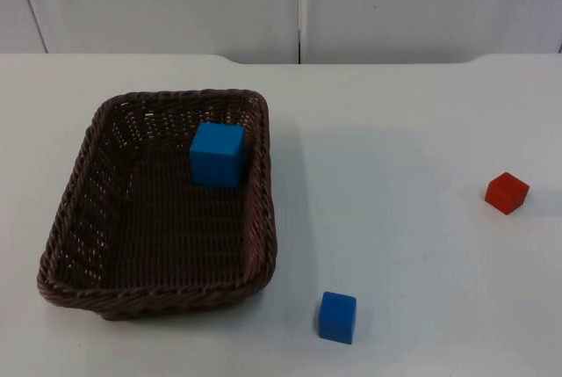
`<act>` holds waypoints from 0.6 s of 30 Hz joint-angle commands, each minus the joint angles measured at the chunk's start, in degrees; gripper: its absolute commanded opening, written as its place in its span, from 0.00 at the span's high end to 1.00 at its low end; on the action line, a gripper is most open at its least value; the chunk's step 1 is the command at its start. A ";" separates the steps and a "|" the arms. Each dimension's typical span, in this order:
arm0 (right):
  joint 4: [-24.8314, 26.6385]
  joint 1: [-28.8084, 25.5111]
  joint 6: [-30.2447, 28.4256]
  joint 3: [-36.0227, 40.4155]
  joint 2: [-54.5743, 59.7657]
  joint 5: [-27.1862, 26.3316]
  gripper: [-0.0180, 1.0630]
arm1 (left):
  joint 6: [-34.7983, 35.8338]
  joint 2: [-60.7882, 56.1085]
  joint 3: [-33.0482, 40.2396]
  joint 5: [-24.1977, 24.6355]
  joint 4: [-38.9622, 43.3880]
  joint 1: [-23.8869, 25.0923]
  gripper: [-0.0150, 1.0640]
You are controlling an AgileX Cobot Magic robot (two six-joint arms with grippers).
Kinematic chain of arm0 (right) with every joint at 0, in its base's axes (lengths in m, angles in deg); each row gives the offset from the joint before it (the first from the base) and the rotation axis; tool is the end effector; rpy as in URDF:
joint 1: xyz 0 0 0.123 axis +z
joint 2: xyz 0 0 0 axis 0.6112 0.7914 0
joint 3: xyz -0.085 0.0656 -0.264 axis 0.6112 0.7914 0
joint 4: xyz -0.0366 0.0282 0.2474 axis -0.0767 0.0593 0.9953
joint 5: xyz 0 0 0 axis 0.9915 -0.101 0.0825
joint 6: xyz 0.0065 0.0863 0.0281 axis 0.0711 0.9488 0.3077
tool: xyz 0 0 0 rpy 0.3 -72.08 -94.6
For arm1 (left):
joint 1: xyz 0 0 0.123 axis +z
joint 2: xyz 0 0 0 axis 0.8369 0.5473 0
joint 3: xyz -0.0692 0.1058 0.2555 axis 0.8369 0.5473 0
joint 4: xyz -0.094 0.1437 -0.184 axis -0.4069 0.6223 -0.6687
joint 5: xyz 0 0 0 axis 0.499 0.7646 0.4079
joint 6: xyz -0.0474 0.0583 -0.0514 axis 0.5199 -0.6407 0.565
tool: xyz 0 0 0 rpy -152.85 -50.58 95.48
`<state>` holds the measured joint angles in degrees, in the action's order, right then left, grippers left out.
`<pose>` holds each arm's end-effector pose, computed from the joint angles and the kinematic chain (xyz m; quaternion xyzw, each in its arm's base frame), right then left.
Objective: Pick up the basket with the left hand and place the largest block into the basket with the right hand.
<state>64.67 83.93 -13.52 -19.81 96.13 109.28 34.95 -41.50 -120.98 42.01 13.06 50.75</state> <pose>0.0390 0.0502 0.3291 -0.3661 0.7368 0.2335 0.5182 0.0321 -0.0280 0.3178 0.1326 0.8265 -0.1320 0.5309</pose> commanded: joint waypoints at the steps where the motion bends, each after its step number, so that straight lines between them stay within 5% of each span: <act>1: 0.18 0.28 0.45 0.00 -3.83 3.06 0.01 | 2.62 -2.60 0.38 -0.30 3.62 0.15 0.20; 18: -5.08 0.28 6.91 0.02 -20.47 17.16 0.01 | 8.60 -13.92 0.38 9.39 10.03 0.15 0.20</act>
<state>60.60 84.02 -7.76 -19.81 76.75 124.78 41.54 -54.41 -120.87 50.91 21.60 50.75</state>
